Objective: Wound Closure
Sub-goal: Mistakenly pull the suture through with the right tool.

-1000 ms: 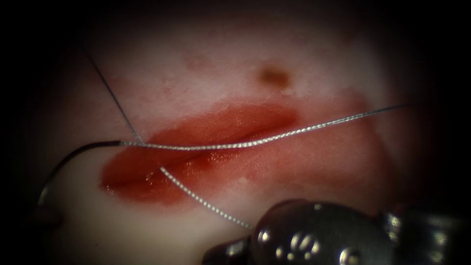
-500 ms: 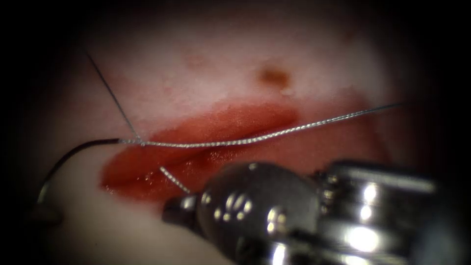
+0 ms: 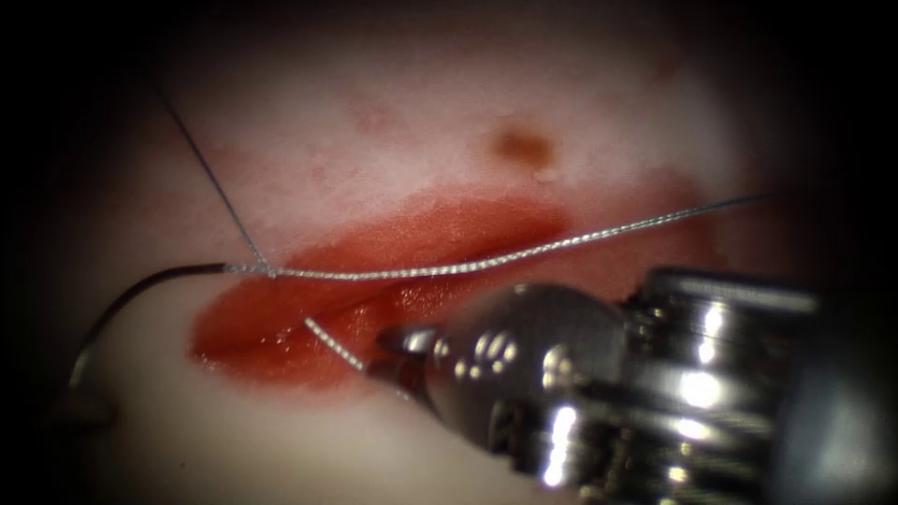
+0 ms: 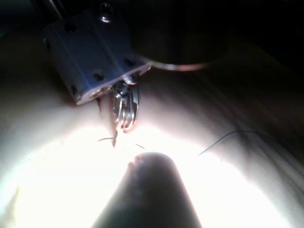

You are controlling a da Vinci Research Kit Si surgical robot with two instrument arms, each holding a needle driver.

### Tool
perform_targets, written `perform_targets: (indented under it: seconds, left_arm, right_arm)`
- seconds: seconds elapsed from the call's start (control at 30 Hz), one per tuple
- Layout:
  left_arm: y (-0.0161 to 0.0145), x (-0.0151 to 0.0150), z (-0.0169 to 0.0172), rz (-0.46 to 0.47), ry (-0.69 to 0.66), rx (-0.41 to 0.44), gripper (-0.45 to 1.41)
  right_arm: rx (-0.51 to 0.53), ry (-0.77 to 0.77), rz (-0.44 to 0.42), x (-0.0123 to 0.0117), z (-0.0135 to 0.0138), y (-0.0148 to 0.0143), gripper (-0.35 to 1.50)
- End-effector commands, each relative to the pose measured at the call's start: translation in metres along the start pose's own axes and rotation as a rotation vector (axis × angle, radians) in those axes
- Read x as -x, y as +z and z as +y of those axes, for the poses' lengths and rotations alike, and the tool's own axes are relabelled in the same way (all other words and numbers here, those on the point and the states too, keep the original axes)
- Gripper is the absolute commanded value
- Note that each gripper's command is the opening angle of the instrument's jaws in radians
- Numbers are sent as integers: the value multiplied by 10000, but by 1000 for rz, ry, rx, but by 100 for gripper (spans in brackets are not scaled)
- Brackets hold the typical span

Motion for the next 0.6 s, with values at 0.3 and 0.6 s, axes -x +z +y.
perform_targets:
  seconds: [0.3, 0.6]
  left_arm:
    - [-4, 7, -8, -5, 0, -4, -45]
    - [-4, 7, -8, -6, 0, -4, -45]
  right_arm:
    - [14, 11, 61, -9, 1, 11, 39]
    - [19, -5, 62, 0, 6, 46, 31]
